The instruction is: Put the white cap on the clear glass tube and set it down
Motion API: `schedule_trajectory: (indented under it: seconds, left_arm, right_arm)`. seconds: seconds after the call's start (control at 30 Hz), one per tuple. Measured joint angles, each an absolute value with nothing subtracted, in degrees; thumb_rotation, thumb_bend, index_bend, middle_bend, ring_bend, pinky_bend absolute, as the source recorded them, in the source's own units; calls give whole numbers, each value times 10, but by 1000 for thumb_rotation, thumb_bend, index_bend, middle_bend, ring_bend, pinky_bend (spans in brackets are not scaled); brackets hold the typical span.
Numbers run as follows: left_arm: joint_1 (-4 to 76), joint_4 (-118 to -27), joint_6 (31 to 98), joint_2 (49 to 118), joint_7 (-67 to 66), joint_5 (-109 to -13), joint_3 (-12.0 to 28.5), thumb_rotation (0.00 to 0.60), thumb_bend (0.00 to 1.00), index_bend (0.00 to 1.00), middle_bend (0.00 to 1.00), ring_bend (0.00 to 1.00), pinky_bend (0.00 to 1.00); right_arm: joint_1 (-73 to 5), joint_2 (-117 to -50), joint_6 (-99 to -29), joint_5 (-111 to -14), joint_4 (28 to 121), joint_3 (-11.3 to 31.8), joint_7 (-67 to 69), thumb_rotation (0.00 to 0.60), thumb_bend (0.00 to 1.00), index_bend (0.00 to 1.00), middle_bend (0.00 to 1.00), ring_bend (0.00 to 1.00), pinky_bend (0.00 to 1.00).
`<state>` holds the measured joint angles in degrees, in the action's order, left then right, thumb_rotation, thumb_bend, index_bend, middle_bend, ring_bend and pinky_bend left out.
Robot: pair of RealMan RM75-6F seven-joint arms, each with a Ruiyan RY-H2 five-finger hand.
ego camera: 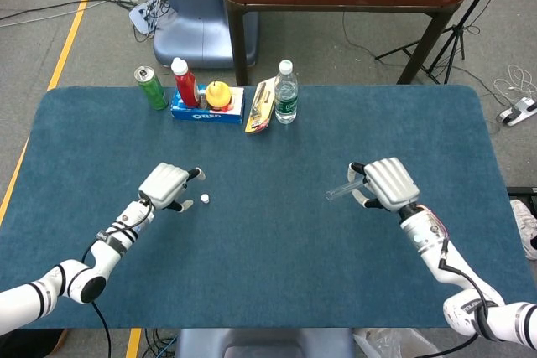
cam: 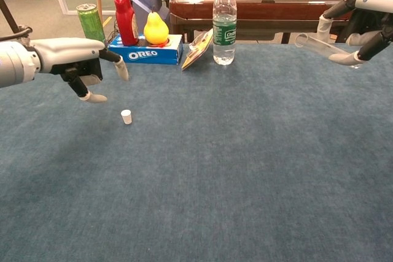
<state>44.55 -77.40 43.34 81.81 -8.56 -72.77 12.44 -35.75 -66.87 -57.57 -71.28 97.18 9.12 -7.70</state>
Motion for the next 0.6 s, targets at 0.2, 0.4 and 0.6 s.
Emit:
schedule_trajectory:
  seconds: [0.2, 0.4, 0.6]
  left_arm:
    - [461, -738, 428, 853, -102, -706, 117, 600, 246, 385, 962, 1000, 1000]
    - [474, -708, 424, 880, -116, -687, 113, 600, 246, 416, 970, 1000, 1000]
    - [485, -692, 420, 899, -127, -671, 110, 600, 246, 442, 970, 1000, 1000]
  right_arm:
    - [-356, -669, -574, -710, 970, 90, -77, 600, 571, 859, 1000, 1000, 1000]
    - [-354, -671, -572, -710, 967, 88, -75, 600, 572, 867, 1000, 1000, 1000]
    - [-352, -672, -569, -710, 963, 85, -73, 600, 573, 867, 1000, 1000, 1000]
